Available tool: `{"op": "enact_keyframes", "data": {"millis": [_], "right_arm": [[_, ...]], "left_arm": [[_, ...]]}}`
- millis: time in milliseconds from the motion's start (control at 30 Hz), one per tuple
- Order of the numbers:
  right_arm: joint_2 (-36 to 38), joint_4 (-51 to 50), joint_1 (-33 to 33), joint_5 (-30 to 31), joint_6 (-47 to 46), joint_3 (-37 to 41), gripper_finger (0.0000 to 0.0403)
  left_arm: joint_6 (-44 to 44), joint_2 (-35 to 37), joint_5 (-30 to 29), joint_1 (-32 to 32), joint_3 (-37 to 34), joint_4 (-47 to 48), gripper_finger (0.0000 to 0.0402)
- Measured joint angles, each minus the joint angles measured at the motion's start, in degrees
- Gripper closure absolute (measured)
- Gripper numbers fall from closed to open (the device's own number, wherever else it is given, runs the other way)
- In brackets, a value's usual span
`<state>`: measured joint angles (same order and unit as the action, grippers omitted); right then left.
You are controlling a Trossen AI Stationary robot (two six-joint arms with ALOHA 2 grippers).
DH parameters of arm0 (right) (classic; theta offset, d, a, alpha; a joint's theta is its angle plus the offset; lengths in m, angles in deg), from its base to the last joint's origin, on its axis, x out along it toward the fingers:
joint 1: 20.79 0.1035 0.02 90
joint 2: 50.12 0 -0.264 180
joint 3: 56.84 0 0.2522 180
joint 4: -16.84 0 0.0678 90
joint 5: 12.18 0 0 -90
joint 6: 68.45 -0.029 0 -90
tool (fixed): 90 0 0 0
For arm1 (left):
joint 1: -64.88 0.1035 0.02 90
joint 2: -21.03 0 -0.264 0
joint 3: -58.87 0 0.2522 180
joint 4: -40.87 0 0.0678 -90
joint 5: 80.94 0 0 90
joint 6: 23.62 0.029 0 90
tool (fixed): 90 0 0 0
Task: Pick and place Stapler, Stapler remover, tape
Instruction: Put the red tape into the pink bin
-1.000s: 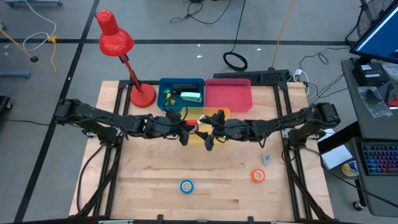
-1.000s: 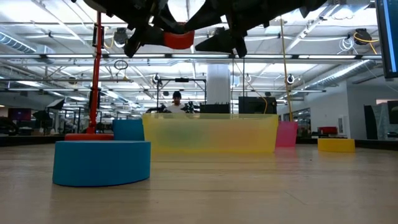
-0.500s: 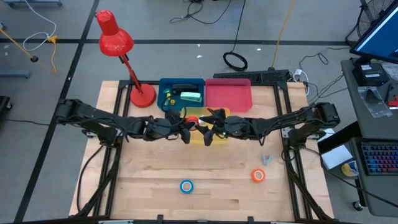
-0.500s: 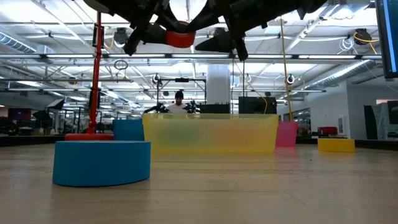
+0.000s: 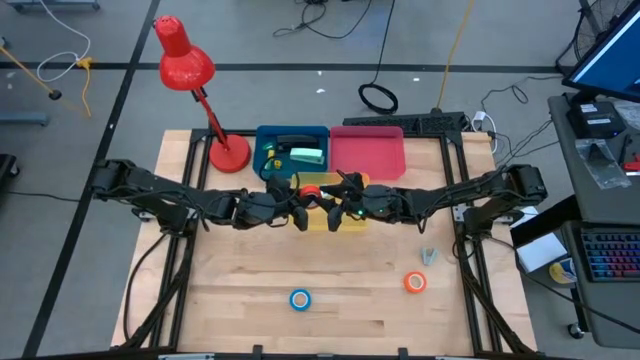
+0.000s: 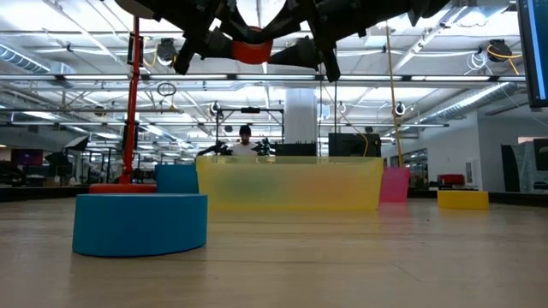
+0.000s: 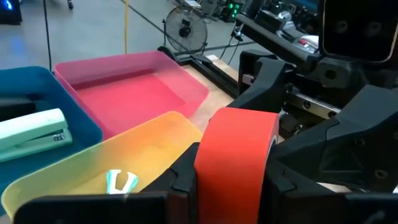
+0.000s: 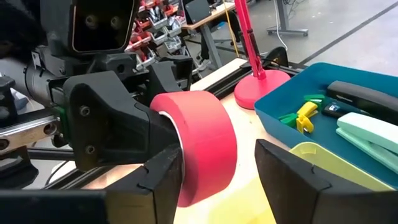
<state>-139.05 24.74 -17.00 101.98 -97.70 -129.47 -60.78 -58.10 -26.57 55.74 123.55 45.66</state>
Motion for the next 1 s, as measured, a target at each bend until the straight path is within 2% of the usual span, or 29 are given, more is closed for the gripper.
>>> {"op": "enact_keyframes", "data": {"millis": [233, 533, 700, 900, 1000], "right_arm": [[-0.02, -0.22, 0.00, -0.05, -0.11, -0.01, 0.0248], [-0.02, -0.33, 0.06, 0.87, -0.27, 0.00, 0.0319], [0.09, -0.06, 0.07, 2.71, -1.18, 0.00, 0.0322], [0.09, 0.03, 0.11, 4.05, -1.55, 0.00, 0.0322], [0.09, 0.25, 0.13, 4.16, -1.59, 0.03, 0.0323]], "left_arm": [[0.37, 0.00, -1.44, 0.00, 0.00, -0.51, 0.0311], [1.09, 0.00, -1.86, 0.04, 0.00, -1.81, 0.0311], [1.96, 0.00, -0.39, 0.17, -0.04, -3.80, 0.0310], [1.95, 0.00, 0.10, 0.24, -0.04, -4.07, 0.0268], [2.14, 0.02, 0.46, 0.24, -0.04, -4.05, 0.0260]]}}
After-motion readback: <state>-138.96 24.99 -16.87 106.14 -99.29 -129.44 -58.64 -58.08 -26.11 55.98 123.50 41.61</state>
